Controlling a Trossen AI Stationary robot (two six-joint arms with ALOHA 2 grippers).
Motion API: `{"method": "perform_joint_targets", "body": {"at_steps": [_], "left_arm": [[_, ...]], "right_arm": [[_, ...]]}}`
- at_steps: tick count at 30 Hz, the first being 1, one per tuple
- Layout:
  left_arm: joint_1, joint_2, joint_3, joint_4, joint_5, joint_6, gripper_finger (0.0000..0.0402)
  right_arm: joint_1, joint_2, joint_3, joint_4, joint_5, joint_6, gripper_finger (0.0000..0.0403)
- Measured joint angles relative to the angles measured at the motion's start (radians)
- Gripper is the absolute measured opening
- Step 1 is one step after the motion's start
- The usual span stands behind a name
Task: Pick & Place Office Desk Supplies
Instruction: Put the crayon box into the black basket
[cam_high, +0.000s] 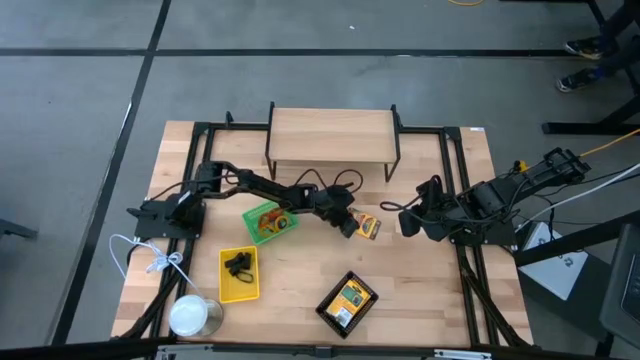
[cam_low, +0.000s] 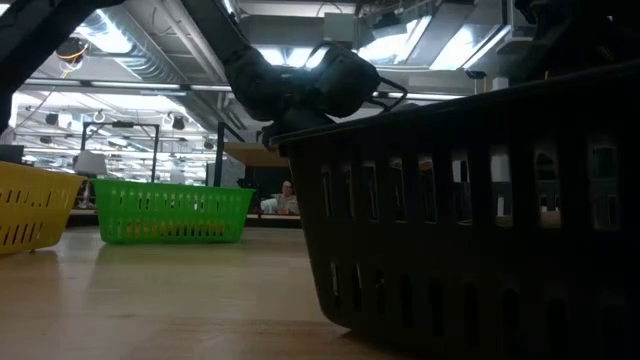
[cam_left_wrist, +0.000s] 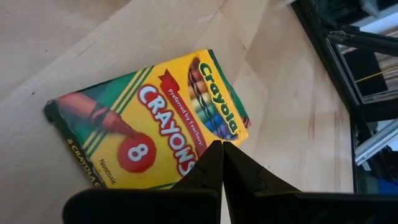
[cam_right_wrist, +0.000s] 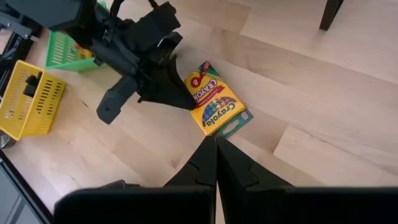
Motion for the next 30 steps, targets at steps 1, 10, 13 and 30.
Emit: {"method": "perform_joint_targets", "body": {"at_steps": [1, 10, 13, 30], "left_arm": [[-0.001, 0.000, 0.000, 0.000, 0.001, -0.003, 0.0003], [-0.020, 0.000, -0.001, -0.023, -0.029, 0.012, 0.0003], [-0.035, -0.023, -0.001, -0.053, -0.060, 0.062, 0.0003], [-0.010, -0.215, 0.062, -0.308, -0.242, 0.282, 0.0002]], "right_arm": [[0.000, 0.000, 0.000, 0.000, -0.001, -0.004, 0.0000], [0.000, 0.000, 0.000, 0.000, -0.001, -0.013, 0.0000], [0.000, 0.000, 0.000, 0.000, -0.001, -0.013, 0.0000], [-0.002, 0.000, 0.000, 0.006, 0.007, -0.007, 0.0000]]}}
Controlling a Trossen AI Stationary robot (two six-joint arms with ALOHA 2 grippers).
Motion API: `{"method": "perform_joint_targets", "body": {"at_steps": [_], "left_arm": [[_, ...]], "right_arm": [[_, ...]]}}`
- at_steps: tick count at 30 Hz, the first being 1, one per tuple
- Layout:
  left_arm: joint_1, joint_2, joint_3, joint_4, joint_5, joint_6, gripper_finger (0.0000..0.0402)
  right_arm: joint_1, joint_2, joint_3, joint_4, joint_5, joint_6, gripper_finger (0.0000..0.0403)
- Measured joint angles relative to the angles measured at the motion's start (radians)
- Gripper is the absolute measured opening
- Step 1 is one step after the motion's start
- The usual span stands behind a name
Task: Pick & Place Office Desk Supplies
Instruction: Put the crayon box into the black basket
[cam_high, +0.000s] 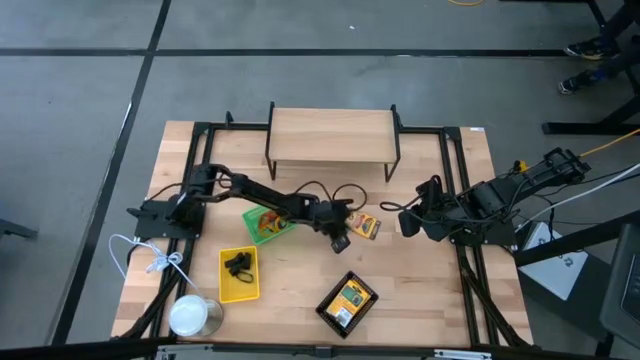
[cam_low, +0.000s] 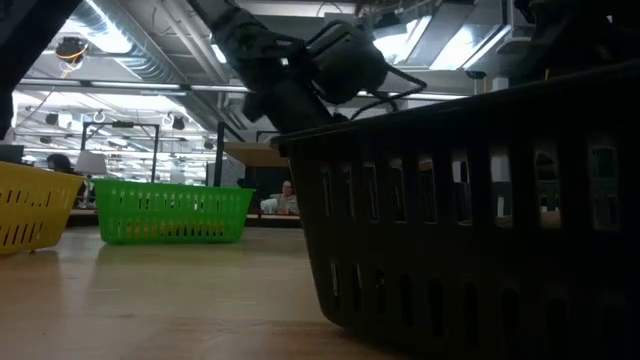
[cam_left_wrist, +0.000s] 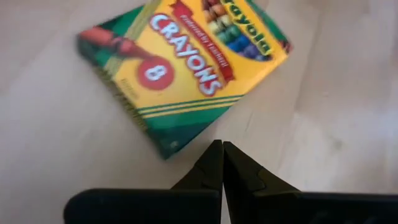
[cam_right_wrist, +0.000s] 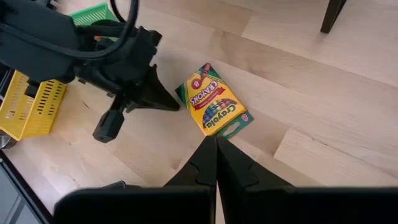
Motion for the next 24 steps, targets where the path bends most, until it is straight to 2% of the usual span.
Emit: {"method": "perform_joint_targets", "body": {"at_steps": [6, 13, 24], "left_arm": [[-0.002, -0.039, 0.000, -0.029, -0.122, 0.030, 0.0001], [0.005, -0.040, 0.002, 0.068, -0.121, 0.042, 0.0001], [0.017, -0.020, 0.004, 0.053, -0.116, 0.034, 0.0002]], "right_arm": [[-0.001, 0.000, 0.000, 0.006, 0.019, -0.004, 0.0000], [-0.001, 0.000, 0.000, 0.006, 0.019, -0.004, 0.0000], [-0.001, 0.000, 0.000, 0.007, 0.019, -0.008, 0.0000]]}}
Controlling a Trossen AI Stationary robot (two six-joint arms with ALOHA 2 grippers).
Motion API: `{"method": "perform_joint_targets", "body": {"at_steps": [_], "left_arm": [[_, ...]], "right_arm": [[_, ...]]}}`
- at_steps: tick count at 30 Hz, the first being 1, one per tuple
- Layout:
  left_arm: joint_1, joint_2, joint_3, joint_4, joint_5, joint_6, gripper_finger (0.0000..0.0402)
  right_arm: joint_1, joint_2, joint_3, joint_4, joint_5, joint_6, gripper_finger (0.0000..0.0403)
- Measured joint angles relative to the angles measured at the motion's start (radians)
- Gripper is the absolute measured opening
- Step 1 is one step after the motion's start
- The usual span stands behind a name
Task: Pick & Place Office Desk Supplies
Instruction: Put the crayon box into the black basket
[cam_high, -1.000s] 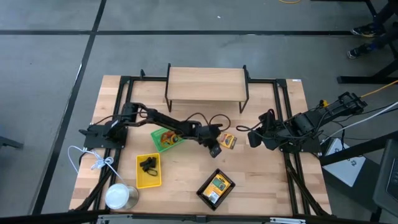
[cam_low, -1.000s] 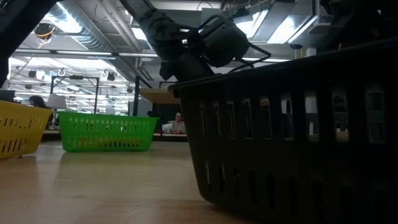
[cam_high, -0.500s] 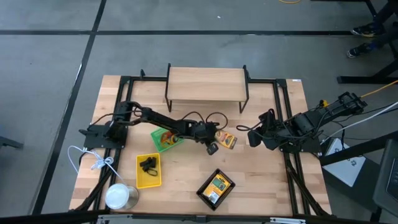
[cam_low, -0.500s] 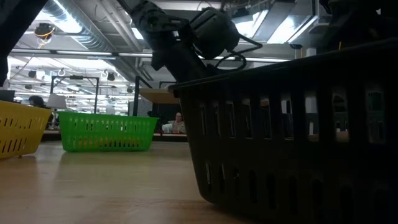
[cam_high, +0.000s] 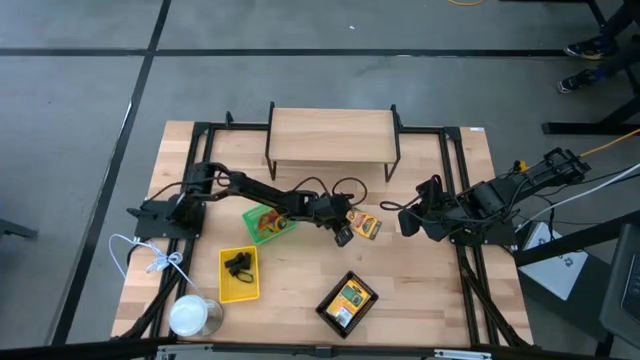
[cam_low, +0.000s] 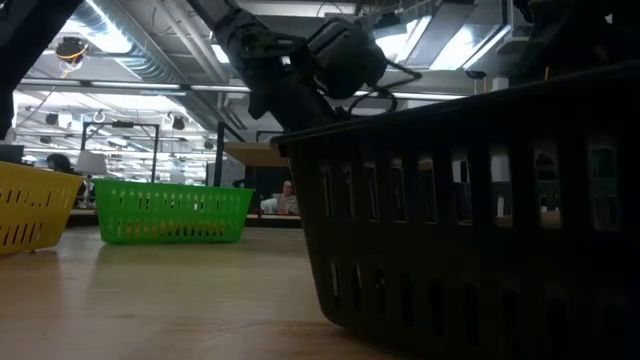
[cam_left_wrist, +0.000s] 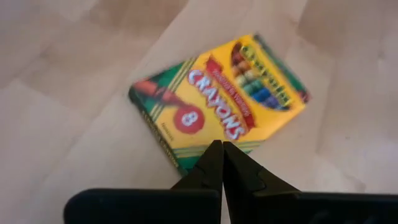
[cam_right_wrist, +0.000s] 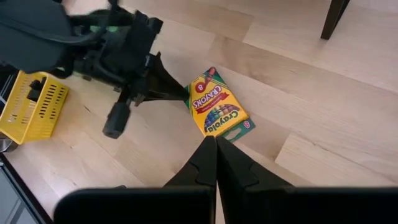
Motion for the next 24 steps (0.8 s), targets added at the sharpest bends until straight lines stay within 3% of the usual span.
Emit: {"method": "perform_joint_targets", "body": {"at_steps": [17, 24], "left_arm": [[0.006, 0.012, 0.001, -0.009, 0.018, -0.002, 0.0002], [-0.042, 0.090, 0.005, -0.013, 0.065, -0.113, 0.0002]], "right_arm": [[0.000, 0.000, 0.000, 0.003, 0.001, 0.001, 0.0000], [0.000, 0.000, 0.000, 0.003, 0.003, 0.003, 0.0000]]}}
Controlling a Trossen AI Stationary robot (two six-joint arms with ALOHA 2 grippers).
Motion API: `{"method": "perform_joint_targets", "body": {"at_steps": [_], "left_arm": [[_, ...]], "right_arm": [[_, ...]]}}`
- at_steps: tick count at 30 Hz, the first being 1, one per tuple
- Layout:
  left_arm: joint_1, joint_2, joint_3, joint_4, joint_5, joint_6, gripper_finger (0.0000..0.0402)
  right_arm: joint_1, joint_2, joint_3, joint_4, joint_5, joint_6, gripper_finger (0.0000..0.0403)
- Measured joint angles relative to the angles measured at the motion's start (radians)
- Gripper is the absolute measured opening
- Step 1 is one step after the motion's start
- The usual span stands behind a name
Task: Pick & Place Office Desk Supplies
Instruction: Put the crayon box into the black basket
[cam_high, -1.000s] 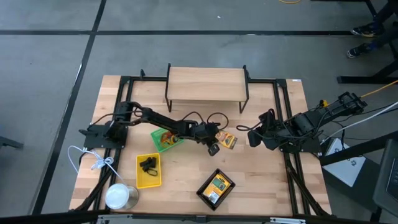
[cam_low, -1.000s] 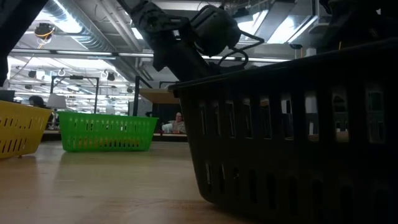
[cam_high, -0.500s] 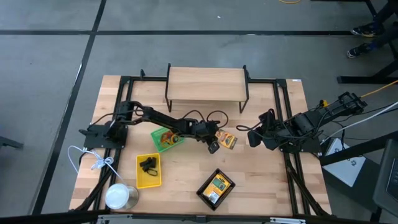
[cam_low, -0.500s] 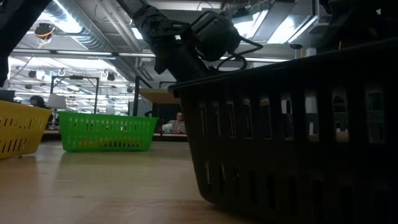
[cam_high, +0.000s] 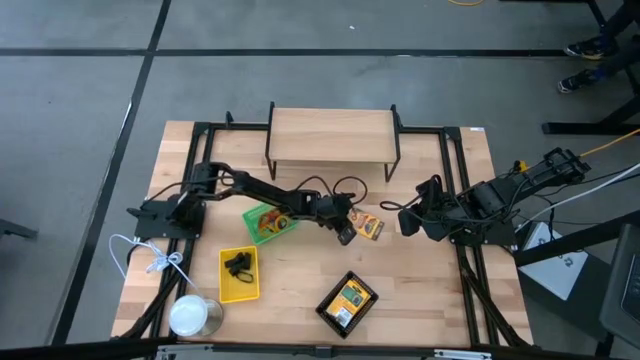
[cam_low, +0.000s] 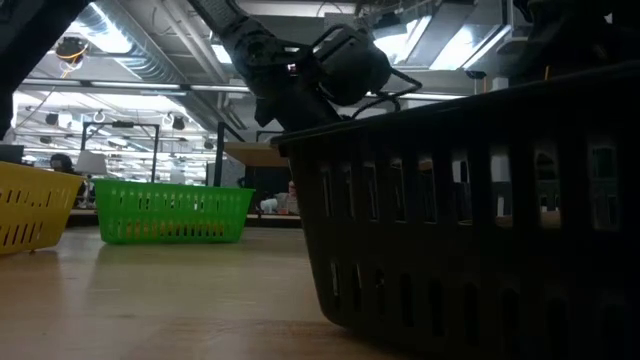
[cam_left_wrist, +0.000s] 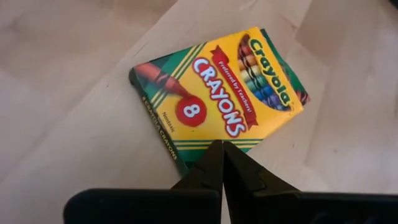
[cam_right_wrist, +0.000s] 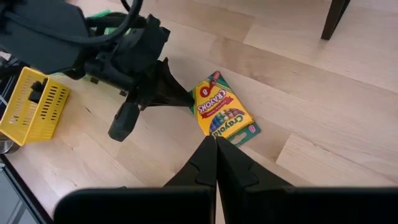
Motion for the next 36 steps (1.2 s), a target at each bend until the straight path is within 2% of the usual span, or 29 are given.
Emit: {"method": "perform_joint_targets", "body": {"at_steps": [6, 12, 18, 26, 32, 36], "left_arm": [[-0.017, 0.069, -0.014, 0.047, 0.100, -0.085, 0.0002], [-0.057, 0.071, -0.014, 0.063, 0.037, -0.098, 0.0001], [-0.083, 0.052, -0.014, 0.042, 0.003, -0.075, 0.0001], [-0.126, 0.041, -0.014, -0.084, -0.025, -0.091, 0.0001], [-0.147, 0.083, -0.015, -0.067, -0.023, -0.174, 0.0001], [-0.155, 0.078, -0.017, -0.046, -0.032, -0.172, 0.0002]], "right_arm": [[0.000, 0.000, 0.000, 0.000, -0.003, 0.000, 0.0000], [0.000, 0.000, -0.030, 0.023, -0.014, 0.000, 0.0000], [0.000, 0.000, -0.106, 0.149, -0.033, 0.012, 0.0000], [-0.027, -0.009, -0.096, 0.162, 0.067, -0.026, 0.0001], [-0.066, -0.010, -0.087, 0.170, 0.076, -0.101, 0.0006], [-0.066, -0.010, -0.087, 0.169, 0.078, -0.130, 0.0008]]}}
